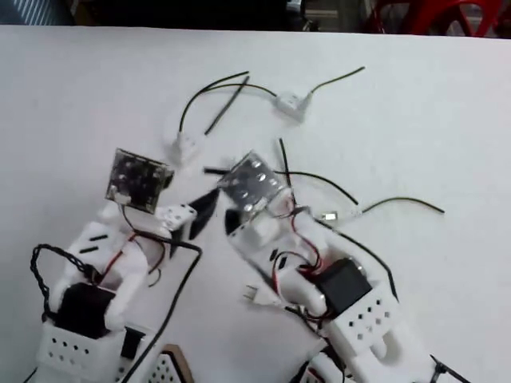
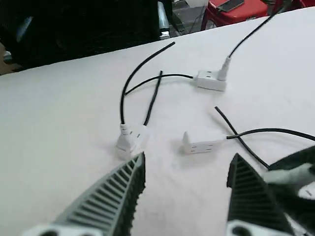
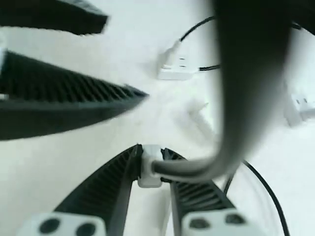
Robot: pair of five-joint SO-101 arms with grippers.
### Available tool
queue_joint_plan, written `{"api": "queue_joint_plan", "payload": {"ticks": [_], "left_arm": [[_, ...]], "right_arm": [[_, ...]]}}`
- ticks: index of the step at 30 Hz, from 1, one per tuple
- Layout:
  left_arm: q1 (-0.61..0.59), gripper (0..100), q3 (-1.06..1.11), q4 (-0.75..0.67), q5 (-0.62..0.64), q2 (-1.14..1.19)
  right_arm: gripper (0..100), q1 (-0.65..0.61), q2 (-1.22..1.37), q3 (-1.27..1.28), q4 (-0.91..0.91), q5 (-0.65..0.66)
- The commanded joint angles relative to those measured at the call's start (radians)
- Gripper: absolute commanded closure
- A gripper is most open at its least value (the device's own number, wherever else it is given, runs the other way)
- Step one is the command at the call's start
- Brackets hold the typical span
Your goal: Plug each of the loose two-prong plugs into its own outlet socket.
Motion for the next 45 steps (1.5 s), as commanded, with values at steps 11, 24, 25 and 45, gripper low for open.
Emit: {"api": "queue_joint_plan", "payload": {"ticks": [11, 24, 25, 45], "left_arm": [[0.015, 72, -0.35, -0.097, -0.552, 0.763], [0.079, 72, -0.819, -0.106, -0.761, 1.411], [0.079, 72, -0.845, -0.106, -0.761, 1.448], [0.101, 73, -0.987, -0.264, -0.761, 1.762]], "right_arm": [[98.1, 0.427, -0.01, 0.124, -0.354, -0.276], [98.1, 0.456, -0.01, 0.143, -0.381, -0.276], [98.1, 0.456, -0.01, 0.143, -0.381, -0.275], [98.1, 0.45, -0.012, 0.158, -0.383, -0.27]]}}
